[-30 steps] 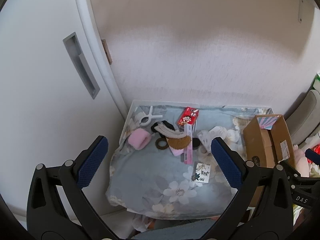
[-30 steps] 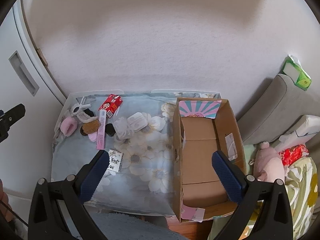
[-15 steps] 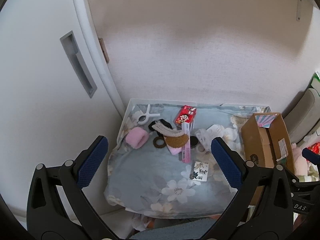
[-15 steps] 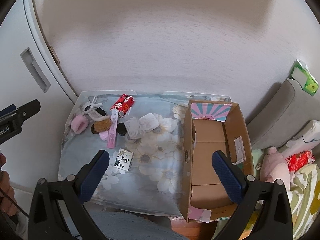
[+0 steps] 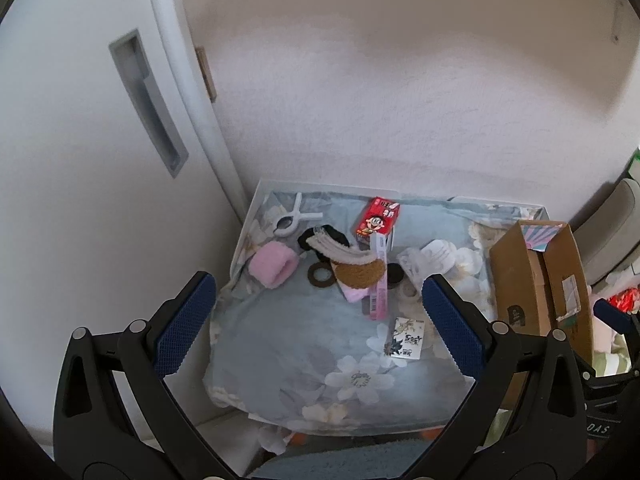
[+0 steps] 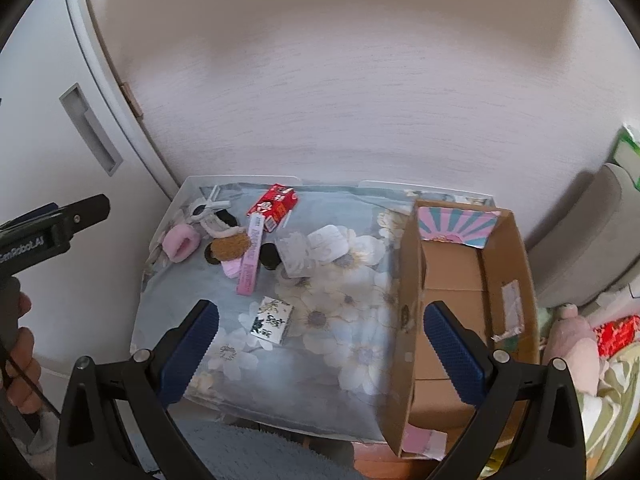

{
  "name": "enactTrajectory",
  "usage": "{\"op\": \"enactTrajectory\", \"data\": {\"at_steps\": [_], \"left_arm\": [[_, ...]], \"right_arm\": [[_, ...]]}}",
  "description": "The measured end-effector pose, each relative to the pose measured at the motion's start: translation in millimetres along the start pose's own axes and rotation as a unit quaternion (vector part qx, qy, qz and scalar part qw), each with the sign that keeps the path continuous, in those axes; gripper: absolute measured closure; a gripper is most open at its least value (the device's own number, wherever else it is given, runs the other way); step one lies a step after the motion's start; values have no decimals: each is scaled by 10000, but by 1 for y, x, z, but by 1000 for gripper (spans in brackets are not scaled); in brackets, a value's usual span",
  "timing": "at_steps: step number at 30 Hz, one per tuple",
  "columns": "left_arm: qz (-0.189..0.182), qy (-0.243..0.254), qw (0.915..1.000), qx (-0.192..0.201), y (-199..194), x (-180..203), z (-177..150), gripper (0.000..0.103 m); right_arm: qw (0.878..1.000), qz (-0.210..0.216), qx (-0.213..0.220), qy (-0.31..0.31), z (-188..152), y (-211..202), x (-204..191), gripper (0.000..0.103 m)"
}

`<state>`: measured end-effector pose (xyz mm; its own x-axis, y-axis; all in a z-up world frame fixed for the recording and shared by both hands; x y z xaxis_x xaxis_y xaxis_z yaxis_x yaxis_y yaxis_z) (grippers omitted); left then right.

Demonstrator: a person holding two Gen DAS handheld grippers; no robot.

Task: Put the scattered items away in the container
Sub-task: 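Move both tools toward the cluttered tray, then grasp the fuzzy hair clip with the left tool while the right tool grasps the clear case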

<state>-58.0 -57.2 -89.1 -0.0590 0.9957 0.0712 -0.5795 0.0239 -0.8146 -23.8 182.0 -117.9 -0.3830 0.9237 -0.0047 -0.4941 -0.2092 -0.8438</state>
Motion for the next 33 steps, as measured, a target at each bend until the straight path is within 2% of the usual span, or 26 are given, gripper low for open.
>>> {"op": "enactTrajectory", "data": {"at_steps": [4,7,12,19,25,28,33], "left_arm": [[48,-82,9999,-53,15,-21,0,1],[111,31,9999,-27,28,-35,-1,1],[-12,286,9996,13,63,-44,-7,1],[-645,307,9958,-569,145,-26,-28,1],[-829,104,9911,-1033,209,-8,-35,1],[-872,47,9893,-1169,229,-3,-36,1],[-1092,-187,9860,-1247,248,1,-31,1]], "right_arm": [[9999,97,-86,-45,3,14,-3,1],[9998,156,-142,-65,7,29,-5,1],[9995,123,-235,-192,11,59,-10,1],[9964,-54,-370,-758,10,120,-25,1],[9912,-355,-383,-1217,-3,177,-35,3],[9906,-353,-468,-1235,-9,197,-40,7],[9880,-381,-416,-1440,-10,213,-49,8]]}}
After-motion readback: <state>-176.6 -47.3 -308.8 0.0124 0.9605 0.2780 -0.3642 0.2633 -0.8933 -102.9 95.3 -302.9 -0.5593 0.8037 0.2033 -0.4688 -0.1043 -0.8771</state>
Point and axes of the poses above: each gripper's, at about its wrist camera, not at the fingertips, and y roughly the way its jaws point, x to its right, z to its top, the point moved 7 cm from there along y, roughly the way its jaws point, and after that the axes turned 6 degrees about -z, right-handed, at the moved point
